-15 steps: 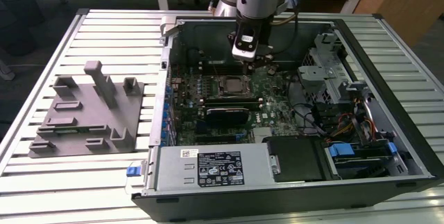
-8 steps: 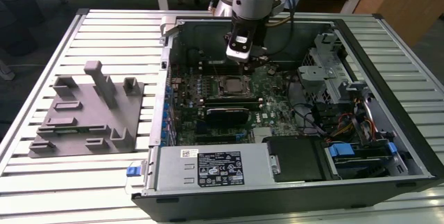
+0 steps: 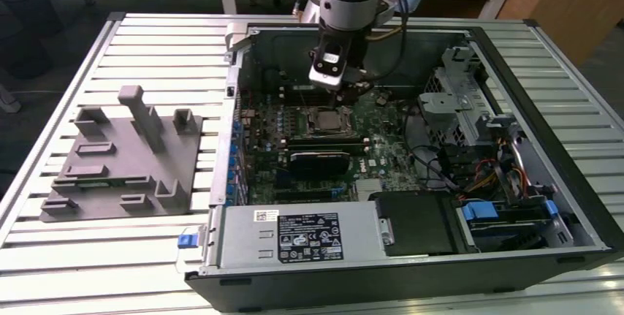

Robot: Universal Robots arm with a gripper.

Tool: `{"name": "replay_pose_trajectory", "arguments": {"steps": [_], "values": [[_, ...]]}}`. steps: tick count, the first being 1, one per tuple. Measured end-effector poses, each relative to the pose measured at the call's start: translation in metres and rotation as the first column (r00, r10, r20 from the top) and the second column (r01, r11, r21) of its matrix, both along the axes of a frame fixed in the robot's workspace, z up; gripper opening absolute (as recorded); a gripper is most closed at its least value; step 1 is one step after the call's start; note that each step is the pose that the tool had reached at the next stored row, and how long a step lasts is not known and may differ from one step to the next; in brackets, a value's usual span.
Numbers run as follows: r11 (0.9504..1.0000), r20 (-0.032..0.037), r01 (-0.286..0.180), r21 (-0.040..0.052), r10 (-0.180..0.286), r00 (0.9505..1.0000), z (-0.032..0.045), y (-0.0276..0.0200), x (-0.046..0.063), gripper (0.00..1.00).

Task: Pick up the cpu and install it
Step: 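Close the cpu cover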

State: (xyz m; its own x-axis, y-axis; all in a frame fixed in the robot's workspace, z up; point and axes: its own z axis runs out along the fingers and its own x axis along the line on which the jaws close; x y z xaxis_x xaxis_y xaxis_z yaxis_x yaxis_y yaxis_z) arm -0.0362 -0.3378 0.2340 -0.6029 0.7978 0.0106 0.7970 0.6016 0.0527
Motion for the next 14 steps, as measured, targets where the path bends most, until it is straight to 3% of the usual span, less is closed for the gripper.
{"name": "replay_pose_trajectory", "arguments": {"steps": [3, 5, 6, 14], "values": [[1.0, -0.0001, -0.005, 0.0027, 0.005, 1.0, -0.0019, -0.0039, -0.003, 0.11], [0.9997, 0.0, -0.005, 0.0232, 0.005, 1.0, -0.0025, -0.0057, -0.004, 0.11], [0.9996, 0.0, -0.005, 0.0283, 0.005, 1.0, -0.0029, -0.0066, -0.004, 0.11], [0.9996, -0.001, -0.005, 0.0291, 0.005, 1.0, -0.0105, -0.0077, -0.022, 0.11]]}}
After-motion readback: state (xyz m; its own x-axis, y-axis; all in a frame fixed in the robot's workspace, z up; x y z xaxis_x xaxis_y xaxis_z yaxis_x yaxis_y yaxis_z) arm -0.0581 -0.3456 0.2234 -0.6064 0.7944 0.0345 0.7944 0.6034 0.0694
